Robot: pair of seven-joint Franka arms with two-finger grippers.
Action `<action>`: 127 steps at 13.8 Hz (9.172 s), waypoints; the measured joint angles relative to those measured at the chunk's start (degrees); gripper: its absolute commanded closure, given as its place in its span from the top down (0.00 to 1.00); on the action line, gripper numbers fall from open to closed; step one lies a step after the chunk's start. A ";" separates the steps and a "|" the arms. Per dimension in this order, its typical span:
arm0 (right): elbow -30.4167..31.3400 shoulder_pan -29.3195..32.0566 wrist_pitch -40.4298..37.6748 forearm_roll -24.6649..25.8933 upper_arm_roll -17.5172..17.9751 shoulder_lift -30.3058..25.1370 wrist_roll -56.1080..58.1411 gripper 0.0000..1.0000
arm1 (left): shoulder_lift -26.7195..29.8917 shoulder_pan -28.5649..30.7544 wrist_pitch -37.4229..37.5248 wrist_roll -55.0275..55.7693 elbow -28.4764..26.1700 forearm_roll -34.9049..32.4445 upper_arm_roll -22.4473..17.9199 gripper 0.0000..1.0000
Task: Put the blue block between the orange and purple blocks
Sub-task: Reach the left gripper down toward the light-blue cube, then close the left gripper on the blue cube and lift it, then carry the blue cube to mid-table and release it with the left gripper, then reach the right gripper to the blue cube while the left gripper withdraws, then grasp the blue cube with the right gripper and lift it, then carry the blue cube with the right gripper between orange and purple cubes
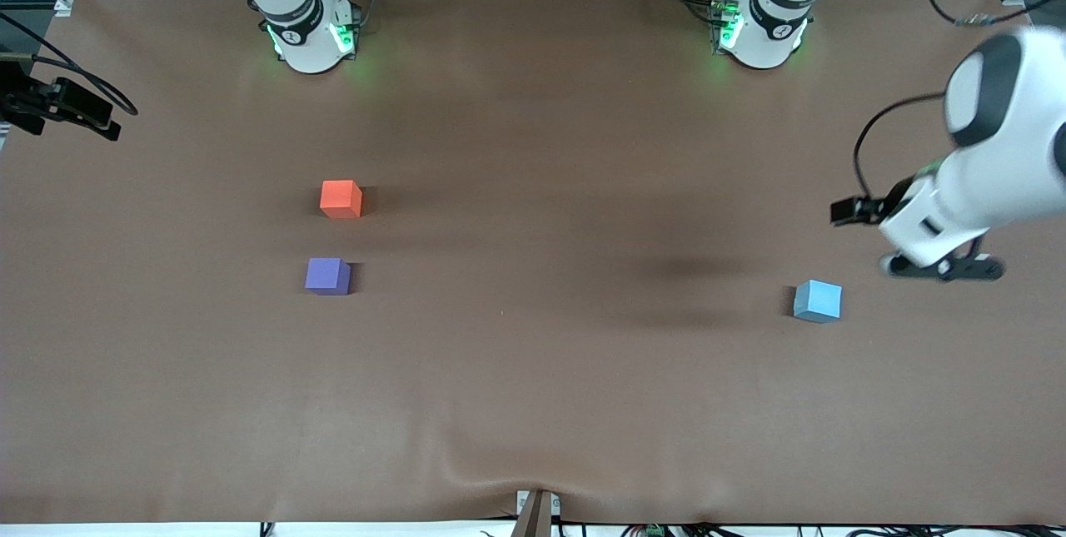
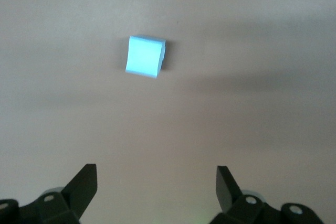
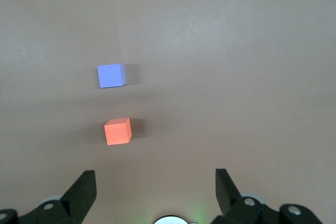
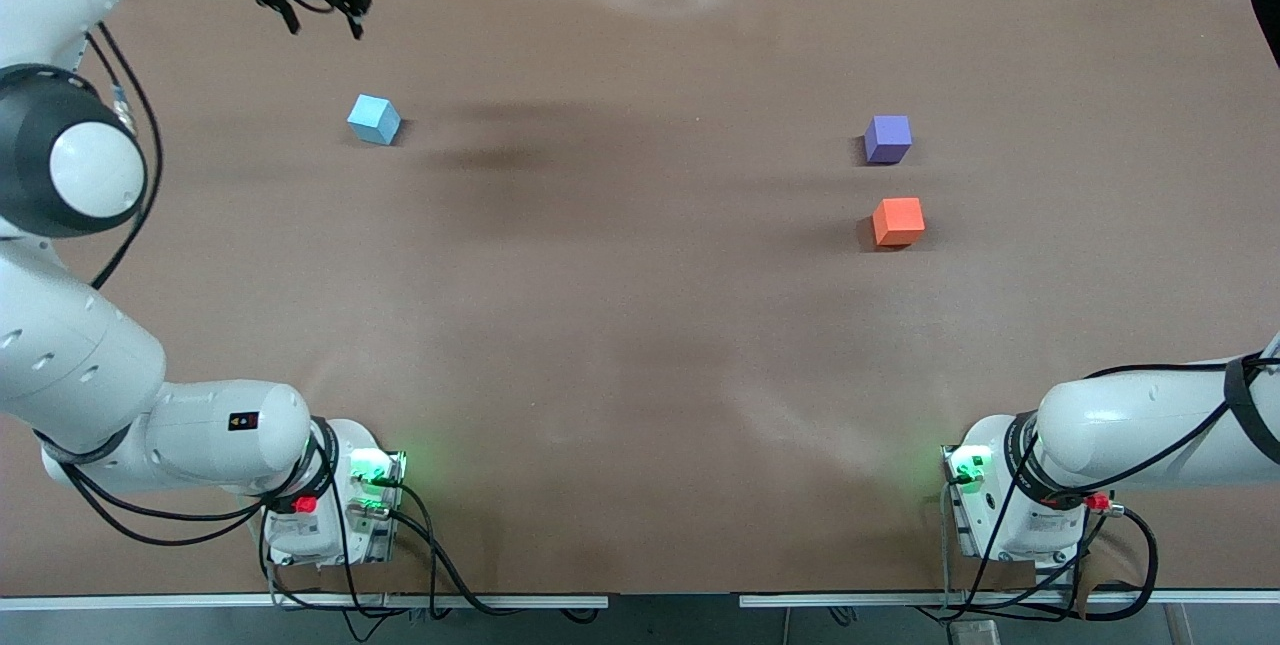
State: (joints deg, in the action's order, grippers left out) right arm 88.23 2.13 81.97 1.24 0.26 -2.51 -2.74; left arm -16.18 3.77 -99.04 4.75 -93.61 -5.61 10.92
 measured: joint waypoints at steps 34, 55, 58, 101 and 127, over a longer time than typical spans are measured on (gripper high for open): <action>0.04 0.08 -1.77 -0.45 -0.30 0.00 0.00 1.00 | -17.47 -10.85 -24.08 30.07 -0.72 -9.06 16.46 0.19; 0.41 -0.15 -4.46 -2.10 -0.04 2.12 1.19 1.00 | -17.50 -30.98 -19.23 45.69 16.80 -8.89 2.88 1.00; 0.59 -1.43 -4.91 -2.10 0.22 5.19 2.59 1.00 | -12.50 -21.54 -12.67 36.18 16.79 -7.18 3.14 1.00; 2.35 -44.26 40.60 -6.43 0.13 38.03 -42.63 0.00 | 16.74 -6.69 14.57 -3.95 4.18 4.66 -7.72 1.00; 42.04 -10.97 54.54 -9.97 0.68 14.35 -0.61 0.00 | 16.50 -6.46 13.67 -3.95 4.41 4.67 -8.06 1.00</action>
State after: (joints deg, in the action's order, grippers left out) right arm 130.27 -8.84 136.51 -8.73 0.94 11.85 -3.36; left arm 0.32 -2.69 -85.37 0.79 -89.20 -0.95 2.86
